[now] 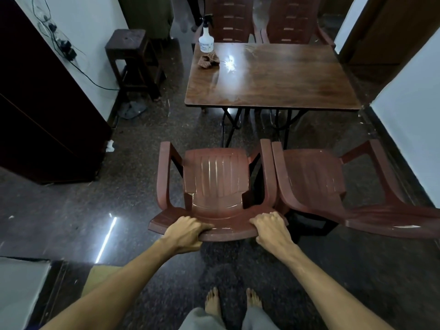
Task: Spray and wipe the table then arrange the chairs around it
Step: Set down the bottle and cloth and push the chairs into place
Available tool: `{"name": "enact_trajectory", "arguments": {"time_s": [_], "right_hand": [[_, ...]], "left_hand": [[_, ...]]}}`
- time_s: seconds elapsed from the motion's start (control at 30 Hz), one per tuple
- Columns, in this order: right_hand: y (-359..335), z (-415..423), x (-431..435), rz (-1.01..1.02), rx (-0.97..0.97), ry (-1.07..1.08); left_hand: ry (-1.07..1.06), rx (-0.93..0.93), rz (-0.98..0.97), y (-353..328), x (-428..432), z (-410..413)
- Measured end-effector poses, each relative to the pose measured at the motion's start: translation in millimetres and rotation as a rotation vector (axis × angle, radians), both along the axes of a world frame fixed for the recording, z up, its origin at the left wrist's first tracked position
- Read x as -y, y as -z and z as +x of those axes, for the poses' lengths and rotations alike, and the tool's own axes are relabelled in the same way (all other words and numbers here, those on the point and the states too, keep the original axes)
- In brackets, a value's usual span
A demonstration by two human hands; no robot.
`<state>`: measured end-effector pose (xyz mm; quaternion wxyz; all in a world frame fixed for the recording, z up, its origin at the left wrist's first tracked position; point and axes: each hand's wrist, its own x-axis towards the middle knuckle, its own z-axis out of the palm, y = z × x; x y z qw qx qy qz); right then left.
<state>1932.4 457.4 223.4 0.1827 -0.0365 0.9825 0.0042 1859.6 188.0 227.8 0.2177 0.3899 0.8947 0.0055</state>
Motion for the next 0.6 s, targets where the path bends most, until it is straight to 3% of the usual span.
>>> {"name": "enact_trajectory", "arguments": {"time_s": [0.33,0.47,0.53,0.6], "right_hand": [[-10.5,-4.5,-6.8,-0.024,0.071,-0.093],[-30.6,-20.5,-14.4,-0.425,0.367,0.045],[-37.5,-30.8,-9.4,-0.617,0.348,0.132],[-40.6,-41.9,5.4,-0.620,0.194,0.141]], "left_hand": [[-0.102,0.065,-0.002,-3.9,-3.2,5.1],[-0.151,0.239,-0.014,-21.6,-2.7,0.1],[-0.227,0.271,0.079,-32.5,1.8,-3.0],[-0.304,0.223,0.184,-40.4,9.3,-8.9]]}}
